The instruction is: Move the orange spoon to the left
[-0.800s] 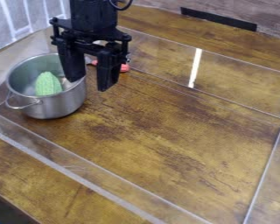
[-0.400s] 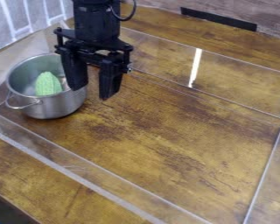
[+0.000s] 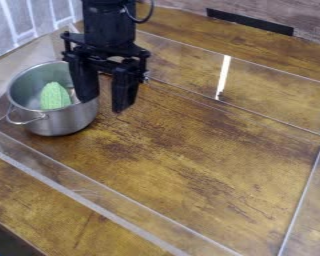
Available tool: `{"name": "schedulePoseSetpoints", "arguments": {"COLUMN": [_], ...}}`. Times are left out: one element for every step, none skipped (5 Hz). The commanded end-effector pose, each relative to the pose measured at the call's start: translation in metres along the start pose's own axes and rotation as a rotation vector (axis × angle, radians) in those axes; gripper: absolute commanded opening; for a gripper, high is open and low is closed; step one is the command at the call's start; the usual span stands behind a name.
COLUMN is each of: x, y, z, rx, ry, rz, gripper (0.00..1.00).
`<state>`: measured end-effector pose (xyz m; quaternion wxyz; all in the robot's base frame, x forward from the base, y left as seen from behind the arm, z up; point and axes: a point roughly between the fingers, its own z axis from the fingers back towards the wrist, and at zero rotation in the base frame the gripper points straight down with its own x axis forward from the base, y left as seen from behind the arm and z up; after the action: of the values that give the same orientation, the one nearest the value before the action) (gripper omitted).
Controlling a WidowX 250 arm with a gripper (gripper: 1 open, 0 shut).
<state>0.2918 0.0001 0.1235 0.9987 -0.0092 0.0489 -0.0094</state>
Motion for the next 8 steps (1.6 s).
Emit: {"name": "schedulePoseSetpoints", "arguments": {"x": [0.004, 0.004, 0.003, 0.002, 0.002, 0.001, -0.001, 0.001], "y": [0.004, 0.004, 0.004, 0.003, 0.003, 0.004, 0.003, 0.004], "z": [0.022, 0.026, 0.030, 0.033, 0.036, 0.040, 0.040, 0.037], "rx": [-0.001, -0.006, -0.011, -0.015, -0.017, -0.020, -0.027, -0.030], "ry": [-0.074, -0.079, -0.087, -0.094, -0.098, -0.107, -0.116, -0.105], "rz": [0.007, 0.009, 0.010, 0.012, 0.014, 0.016, 0.016, 0.011], "gripper": [1.00, 1.00, 1.00, 1.00, 1.00, 1.00, 1.00, 1.00]}}
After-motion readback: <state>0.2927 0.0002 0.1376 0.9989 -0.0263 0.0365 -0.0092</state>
